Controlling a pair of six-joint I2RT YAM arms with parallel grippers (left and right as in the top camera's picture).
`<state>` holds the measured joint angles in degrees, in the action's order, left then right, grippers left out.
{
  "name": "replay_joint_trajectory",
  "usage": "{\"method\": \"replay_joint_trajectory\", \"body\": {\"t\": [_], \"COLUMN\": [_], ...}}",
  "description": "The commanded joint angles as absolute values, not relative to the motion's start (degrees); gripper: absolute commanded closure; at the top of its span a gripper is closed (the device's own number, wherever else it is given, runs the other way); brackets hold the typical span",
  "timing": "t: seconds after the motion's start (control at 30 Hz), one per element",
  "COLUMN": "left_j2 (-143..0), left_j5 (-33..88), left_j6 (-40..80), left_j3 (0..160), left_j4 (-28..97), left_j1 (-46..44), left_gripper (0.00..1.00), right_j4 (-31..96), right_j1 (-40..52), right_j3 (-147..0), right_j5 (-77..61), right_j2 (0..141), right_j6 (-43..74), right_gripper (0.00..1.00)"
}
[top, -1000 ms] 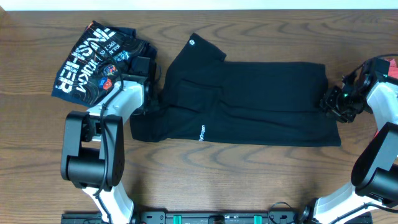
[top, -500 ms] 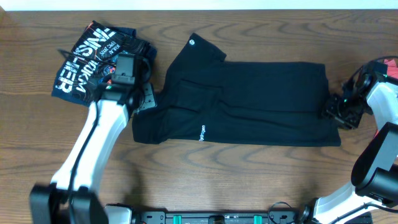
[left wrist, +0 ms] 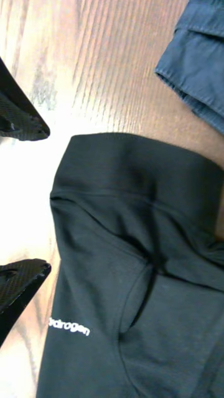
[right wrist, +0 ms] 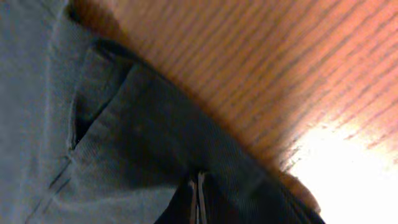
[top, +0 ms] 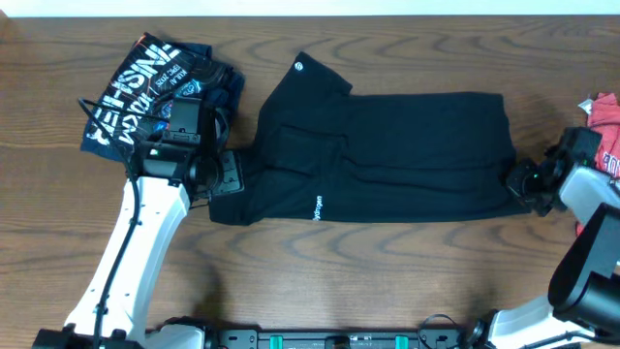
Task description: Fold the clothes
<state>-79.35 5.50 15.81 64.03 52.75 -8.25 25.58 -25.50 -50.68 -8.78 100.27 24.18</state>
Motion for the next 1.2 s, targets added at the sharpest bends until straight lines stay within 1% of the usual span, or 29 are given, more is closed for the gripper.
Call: {"method": "replay_joint_trajectory", "body": {"t": [0.0,0.03,0.1,0.23,0.33,0.4,0.53,0.63,0.7,0.73,0.8,0.87,0.9,0.97,1.1,1.17], "left_j2": [-79.75,-79.75,-79.79,-79.79,-80.42,-81.41,-84.68,-88.60,-91.72,-93.32,-96.29,-98.98,-100.05,-101.36,-101.12,-100.38], "left_j5": [7.55,8.08,8.62,8.64,9.52,11.92,14.72,15.42,15.38,15.18,13.96,12.84,12.03,8.97,-0.97,-2.24], "left_j6": [15.31,15.31,15.31,15.33,15.33,15.33,15.31,15.11,12.32,11.11,10.98,10.98,10.98,11.31,15.49,15.51], "left_j3": [63.99,63.99,63.96,62.52,59.72,57.69,52.80,51.57,51.53,51.53,51.53,51.53,51.55,51.55,51.57,51.66], "left_j4": [54.13,54.65,55.68,56.90,56.27,54.19,42.68,40.56,39.86,39.16,37.76,37.17,37.32,39.64,47.94,51.00], "left_j1": [-7.94,-7.94,-8.05,-9.13,-10.83,-11.92,-14.66,-16.14,-16.80,-16.86,-16.84,-16.80,-16.80,-16.73,-15.25,-13.82], "left_gripper": [0.37,0.37,0.37,0.37,0.36,0.36,0.36,0.36,0.37,0.42,0.55,0.71,0.76,0.94,0.94,0.94], "right_j4": [31.75,34.30,37.34,40.84,41.85,41.85,41.54,41.60,41.60,41.58,41.52,41.54,41.56,41.58,43.00,44.07], "right_j1": [-27.31,-28.62,-31.59,-37.41,-40.10,-40.97,-40.51,-40.05,-40.05,-40.05,-40.05,-40.05,-40.07,-40.27,-41.67,-42.24], "right_j3": [-43.75,-43.72,-44.18,-45.21,-45.23,-45.23,-45.23,-45.25,-45.25,-45.25,-45.30,-45.34,-45.34,-45.41,-46.68,-47.51], "right_j5": [2.87,7.60,12.43,13.69,13.72,13.06,11.57,11.53,10.55,9.74,8.38,8.12,8.16,9.26,10.52,10.52], "right_j2": [105.23,105.23,105.14,104.84,104.22,103.61,102.59,102.24,102.21,102.21,102.21,102.21,102.21,102.21,102.21,102.21], "right_j6": [35.33,37.08,36.34,32.53,31.18,30.46,29.45,29.21,29.06,29.06,29.06,29.06,29.02,28.40,28.38,28.34], "right_gripper": [0.99,0.99,0.99,0.99,0.99,0.99,0.99,0.99,0.99,0.99,0.99,0.99,0.99,0.99,0.99,0.99]}}
